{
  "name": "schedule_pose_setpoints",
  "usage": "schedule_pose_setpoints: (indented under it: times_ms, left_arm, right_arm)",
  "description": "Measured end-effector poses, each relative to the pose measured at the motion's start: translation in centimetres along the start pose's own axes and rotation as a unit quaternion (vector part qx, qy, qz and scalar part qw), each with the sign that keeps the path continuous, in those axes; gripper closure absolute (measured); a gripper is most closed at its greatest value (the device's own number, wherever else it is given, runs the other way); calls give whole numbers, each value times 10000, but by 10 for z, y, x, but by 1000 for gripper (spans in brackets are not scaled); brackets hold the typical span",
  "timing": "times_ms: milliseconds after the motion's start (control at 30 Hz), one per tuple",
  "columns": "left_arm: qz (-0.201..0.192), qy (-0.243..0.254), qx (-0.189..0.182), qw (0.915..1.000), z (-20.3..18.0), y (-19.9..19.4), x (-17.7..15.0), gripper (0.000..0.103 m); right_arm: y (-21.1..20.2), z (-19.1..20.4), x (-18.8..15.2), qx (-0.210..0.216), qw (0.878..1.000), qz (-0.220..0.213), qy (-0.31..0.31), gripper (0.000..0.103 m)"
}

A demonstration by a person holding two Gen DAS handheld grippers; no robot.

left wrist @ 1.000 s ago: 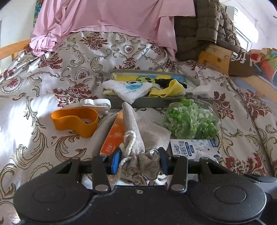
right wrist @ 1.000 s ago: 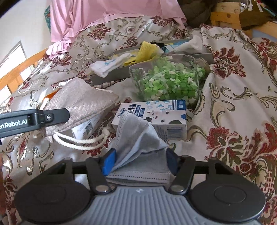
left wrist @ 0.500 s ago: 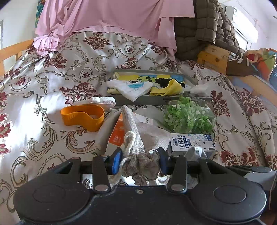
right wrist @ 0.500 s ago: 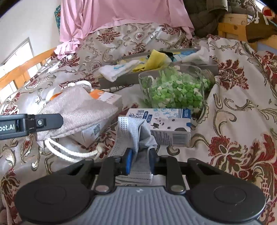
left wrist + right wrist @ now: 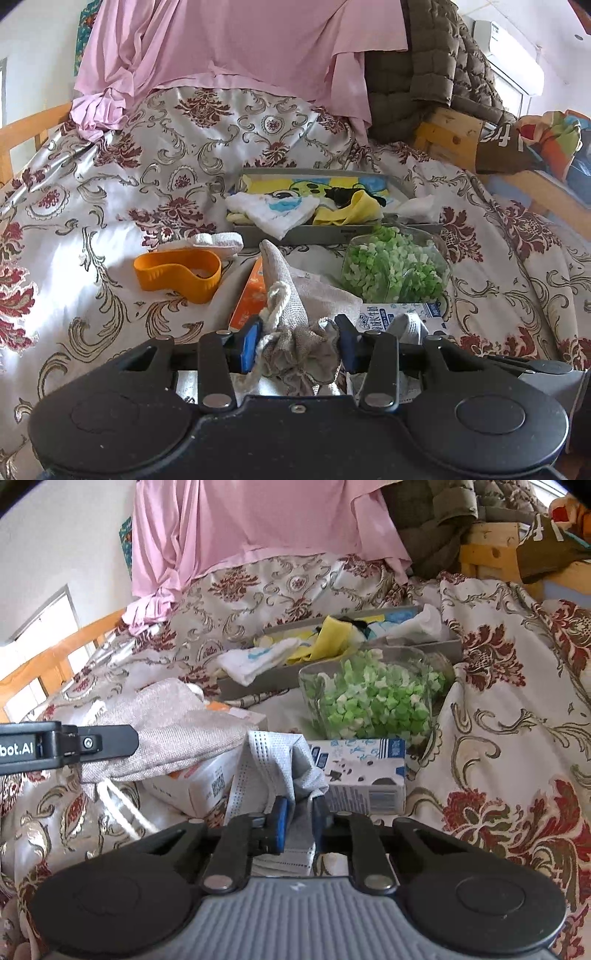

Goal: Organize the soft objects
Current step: 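Lift the pouch and mask with both tools toward the frog tray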

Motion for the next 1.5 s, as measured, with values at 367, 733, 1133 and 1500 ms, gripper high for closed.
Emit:
schedule_pose_setpoints:
  times_ms: [367, 733, 1133, 1500]
  left_arm:
    - [-287, 44, -18, 9996, -6, -5, 16, 59]
    - [-838, 47, -30, 9965, -14, 30, 76, 59]
    - [-1295, 83, -198, 9913, -16, 131, 151, 59]
    - [-1085, -483, -164, 9928, -7, 214, 173, 59]
  right_arm:
    - [-21, -12, 31, 13, 9966, -813, 163, 87]
    - [6, -29, 105, 341, 9879, -1514, -9, 87]
    - [95, -67, 229, 280, 9893, -1425, 155, 87]
    - [169, -77, 232, -224, 9973, -624, 320, 86]
Point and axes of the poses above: each gripper's, at about its wrist camera, not at the fingertips, and y roughly the way its jaws point, z to its left, x to its top, the point moved 4 cm from there along y, roughly the way its jaws point, and after that the axes turned 7 degrees about x, right-handed, at the moved point
